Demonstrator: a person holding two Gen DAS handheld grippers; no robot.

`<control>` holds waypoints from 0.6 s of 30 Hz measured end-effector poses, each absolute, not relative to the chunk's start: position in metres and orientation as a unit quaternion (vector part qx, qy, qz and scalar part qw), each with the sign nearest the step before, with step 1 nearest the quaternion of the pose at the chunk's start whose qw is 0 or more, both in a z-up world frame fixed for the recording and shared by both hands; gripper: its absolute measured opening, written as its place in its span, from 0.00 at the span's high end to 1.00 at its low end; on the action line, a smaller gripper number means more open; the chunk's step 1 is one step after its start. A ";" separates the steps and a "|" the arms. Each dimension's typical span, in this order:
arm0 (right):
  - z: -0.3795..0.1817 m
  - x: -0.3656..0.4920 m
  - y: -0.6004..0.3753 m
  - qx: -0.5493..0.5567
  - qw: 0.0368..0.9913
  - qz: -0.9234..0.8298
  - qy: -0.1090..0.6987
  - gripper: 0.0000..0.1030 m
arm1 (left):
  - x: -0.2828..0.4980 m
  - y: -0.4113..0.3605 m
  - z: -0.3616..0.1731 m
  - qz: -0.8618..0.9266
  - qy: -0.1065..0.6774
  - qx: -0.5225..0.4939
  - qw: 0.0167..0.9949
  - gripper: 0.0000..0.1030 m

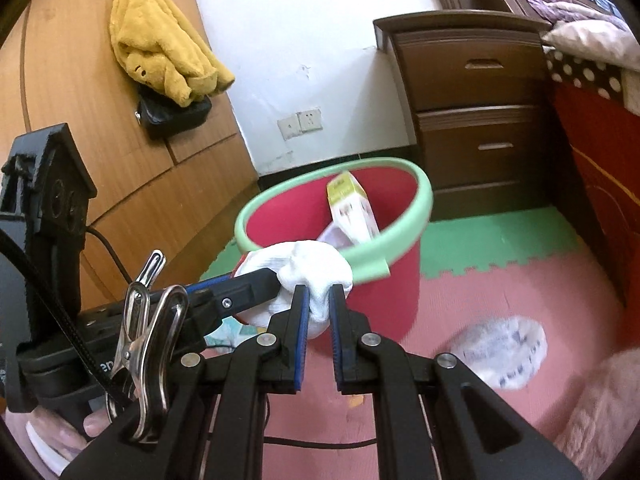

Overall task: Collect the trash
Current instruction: 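Lift the white glove with both tools and carry it toward the bucket, then open both tools over the red bucket to drop the white glove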

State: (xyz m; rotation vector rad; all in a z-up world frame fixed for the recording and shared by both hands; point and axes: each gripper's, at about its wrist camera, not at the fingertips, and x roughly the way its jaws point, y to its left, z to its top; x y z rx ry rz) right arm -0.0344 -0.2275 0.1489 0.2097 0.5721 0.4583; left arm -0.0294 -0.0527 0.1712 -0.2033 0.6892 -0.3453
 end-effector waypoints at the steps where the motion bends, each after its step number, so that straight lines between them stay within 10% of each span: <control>1: 0.151 -0.030 -0.225 0.102 0.929 0.225 0.277 0.89 | -0.025 -0.050 0.173 -0.166 0.334 -0.103 0.922 0.84; 18: 0.151 0.066 -0.189 0.095 0.933 0.218 0.270 0.89 | 0.074 -0.015 0.158 -0.148 0.316 -0.132 0.928 0.84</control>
